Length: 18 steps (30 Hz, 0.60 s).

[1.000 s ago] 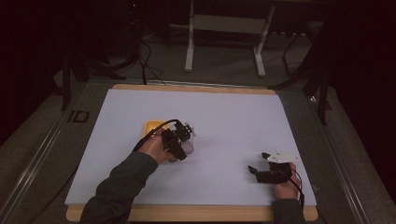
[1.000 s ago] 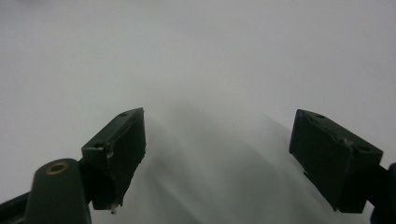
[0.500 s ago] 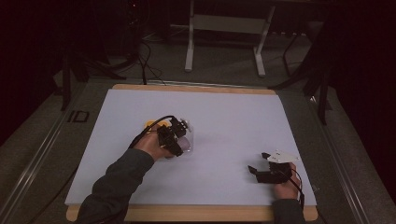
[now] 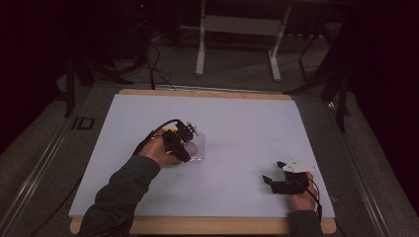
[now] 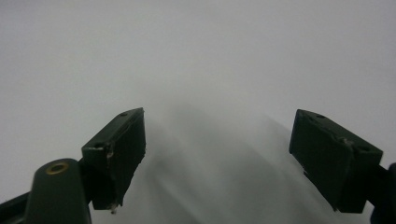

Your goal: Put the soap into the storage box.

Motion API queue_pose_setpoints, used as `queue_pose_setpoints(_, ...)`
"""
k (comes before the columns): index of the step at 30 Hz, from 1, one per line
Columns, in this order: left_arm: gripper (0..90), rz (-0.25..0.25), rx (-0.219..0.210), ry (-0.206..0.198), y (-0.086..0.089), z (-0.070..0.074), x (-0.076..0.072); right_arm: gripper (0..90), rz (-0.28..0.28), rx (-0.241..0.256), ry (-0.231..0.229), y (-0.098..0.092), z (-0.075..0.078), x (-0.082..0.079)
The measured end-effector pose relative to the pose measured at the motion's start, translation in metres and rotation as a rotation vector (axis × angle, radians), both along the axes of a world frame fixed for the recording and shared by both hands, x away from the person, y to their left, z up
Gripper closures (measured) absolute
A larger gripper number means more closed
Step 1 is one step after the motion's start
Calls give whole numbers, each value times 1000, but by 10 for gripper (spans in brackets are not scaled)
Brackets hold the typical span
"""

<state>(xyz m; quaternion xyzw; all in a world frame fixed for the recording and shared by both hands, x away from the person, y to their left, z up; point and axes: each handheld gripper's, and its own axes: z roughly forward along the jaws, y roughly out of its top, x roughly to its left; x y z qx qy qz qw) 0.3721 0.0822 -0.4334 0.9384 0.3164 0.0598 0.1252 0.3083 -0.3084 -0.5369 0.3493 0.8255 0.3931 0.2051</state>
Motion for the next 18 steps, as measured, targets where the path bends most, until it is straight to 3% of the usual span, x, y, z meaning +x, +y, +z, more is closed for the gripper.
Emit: queue_pose_setpoints(18, 500, 37, -7, 2, 13, 1, 5, 182, 1, -1, -1, 0, 0, 0)
